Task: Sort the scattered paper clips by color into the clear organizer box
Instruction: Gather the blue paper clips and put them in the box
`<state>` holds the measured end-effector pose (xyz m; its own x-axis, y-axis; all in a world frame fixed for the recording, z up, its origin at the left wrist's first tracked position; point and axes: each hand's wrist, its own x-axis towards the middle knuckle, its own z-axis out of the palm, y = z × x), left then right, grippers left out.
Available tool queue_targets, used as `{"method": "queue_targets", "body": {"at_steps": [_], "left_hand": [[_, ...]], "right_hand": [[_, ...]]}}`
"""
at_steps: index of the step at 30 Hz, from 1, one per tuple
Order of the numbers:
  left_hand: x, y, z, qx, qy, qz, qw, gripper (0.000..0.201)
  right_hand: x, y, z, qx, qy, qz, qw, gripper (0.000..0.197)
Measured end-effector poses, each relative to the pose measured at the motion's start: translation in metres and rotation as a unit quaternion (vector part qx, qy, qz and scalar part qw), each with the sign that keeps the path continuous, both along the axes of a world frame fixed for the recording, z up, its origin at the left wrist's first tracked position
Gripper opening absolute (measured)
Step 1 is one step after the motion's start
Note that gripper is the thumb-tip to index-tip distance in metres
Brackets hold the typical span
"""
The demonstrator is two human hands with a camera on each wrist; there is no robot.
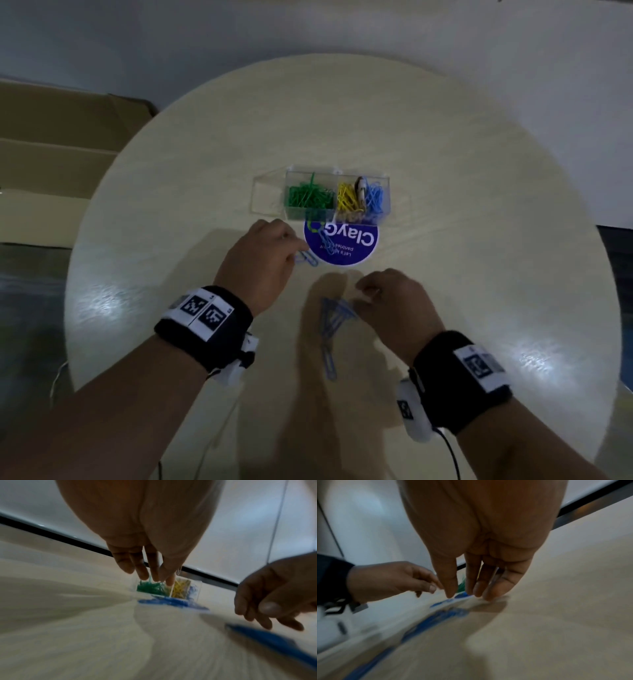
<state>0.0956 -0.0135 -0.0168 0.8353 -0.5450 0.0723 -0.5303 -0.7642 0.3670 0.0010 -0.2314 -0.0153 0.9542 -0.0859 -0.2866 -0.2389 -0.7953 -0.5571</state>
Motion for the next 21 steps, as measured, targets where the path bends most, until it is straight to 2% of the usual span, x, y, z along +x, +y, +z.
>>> {"method": "queue_targets", "body": {"at_steps": [2,5,8,11,15,19,21], "left_hand": [[-0.004,0.002,-0.009,0.047,0.002,-0.033,0.998,0.036],[-0.003,0.001,-0.015,0.058,0.012,-0.049,0.997,0.034],[-0.002,0.006,-0.018,0.028,0.044,-0.01,0.999,0.023],[-0.005,0.014,-0.019,0.022,0.092,0.036,0.995,0.015],[-0.009,0.021,-0.017,-0.059,0.165,0.134,0.975,0.013],[-0.01,0.016,-0.009,-0.135,0.167,0.194,0.957,0.002],[-0.01,0.009,-0.005,-0.165,0.153,0.206,0.952,0.008]], "right_hand": [[-0.008,0.011,-0.009,-0.016,0.001,0.054,0.998,0.028],[-0.009,0.018,-0.009,-0.041,-0.015,0.072,0.996,0.023],[-0.008,0.016,-0.006,-0.071,-0.008,0.057,0.996,0.019],[-0.006,0.006,-0.006,-0.058,0.005,-0.005,0.998,0.015],[-0.003,0.004,-0.009,-0.023,0.0,-0.052,0.998,0.014],[-0.007,0.014,-0.006,-0.067,0.005,-0.003,0.998,0.037],[-0.009,0.016,-0.004,-0.084,0.004,0.017,0.996,0.034]]}}
